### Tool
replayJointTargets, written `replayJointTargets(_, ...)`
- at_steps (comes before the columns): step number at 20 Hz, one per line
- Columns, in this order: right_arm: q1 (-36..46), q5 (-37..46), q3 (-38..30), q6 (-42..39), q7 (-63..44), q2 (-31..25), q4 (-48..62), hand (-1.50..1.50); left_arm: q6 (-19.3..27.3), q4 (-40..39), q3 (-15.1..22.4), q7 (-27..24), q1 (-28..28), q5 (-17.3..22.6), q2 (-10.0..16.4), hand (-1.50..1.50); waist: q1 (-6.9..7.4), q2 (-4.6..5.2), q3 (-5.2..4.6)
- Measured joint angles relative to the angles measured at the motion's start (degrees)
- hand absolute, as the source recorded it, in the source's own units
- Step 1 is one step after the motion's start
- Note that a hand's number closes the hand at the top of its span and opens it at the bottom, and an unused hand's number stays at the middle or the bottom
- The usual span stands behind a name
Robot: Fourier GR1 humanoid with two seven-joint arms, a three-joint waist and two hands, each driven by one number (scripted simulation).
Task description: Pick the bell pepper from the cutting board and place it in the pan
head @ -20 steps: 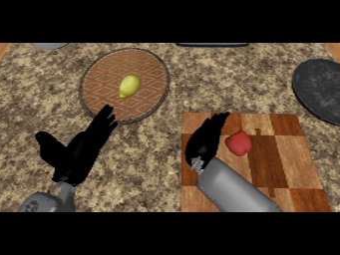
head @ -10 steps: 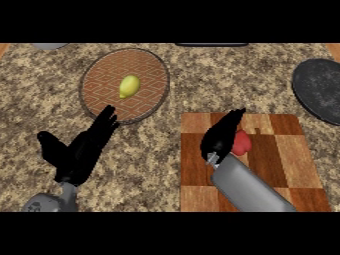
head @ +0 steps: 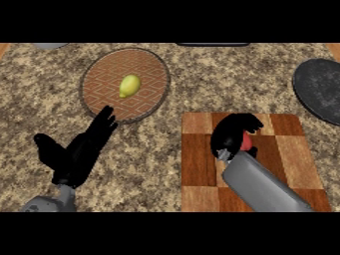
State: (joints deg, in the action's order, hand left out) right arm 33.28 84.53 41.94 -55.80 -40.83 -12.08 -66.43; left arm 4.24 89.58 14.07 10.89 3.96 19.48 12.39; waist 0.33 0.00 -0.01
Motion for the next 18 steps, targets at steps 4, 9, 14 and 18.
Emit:
replayJointTargets(4, 1.2, 1.8, 2.5, 3.9, 5.1, -2.8, 2.1, 1.50, -0.9, -0.3, -0.6, -0.2, -0.2, -0.5, -0.4, 0.00, 0.07, -0.03, -0.03)
replayJointTargets(9, 0.4, 4.4, 3.7, 8.2, 8.1, -4.2, 0.9, 1.50, -1.9, -1.0, -2.5, 0.7, 0.9, -0.5, -0.4, 0.00, -0.19, -0.09, -0.05)
replayJointTargets(14, -5.6, -4.9, -6.7, 20.3, 10.6, -2.0, -8.7, 1.50, -1.6, -0.9, -3.4, -0.2, -0.7, -0.4, -0.1, 0.00, -2.93, -0.57, 0.29)
replayJointTargets(18, -11.0, -11.5, -14.6, 31.0, 13.0, -1.6, -18.3, 1.50, -1.3, -0.9, -3.9, -0.7, -1.8, -0.3, -0.2, 0.00, -4.55, -0.88, 0.33)
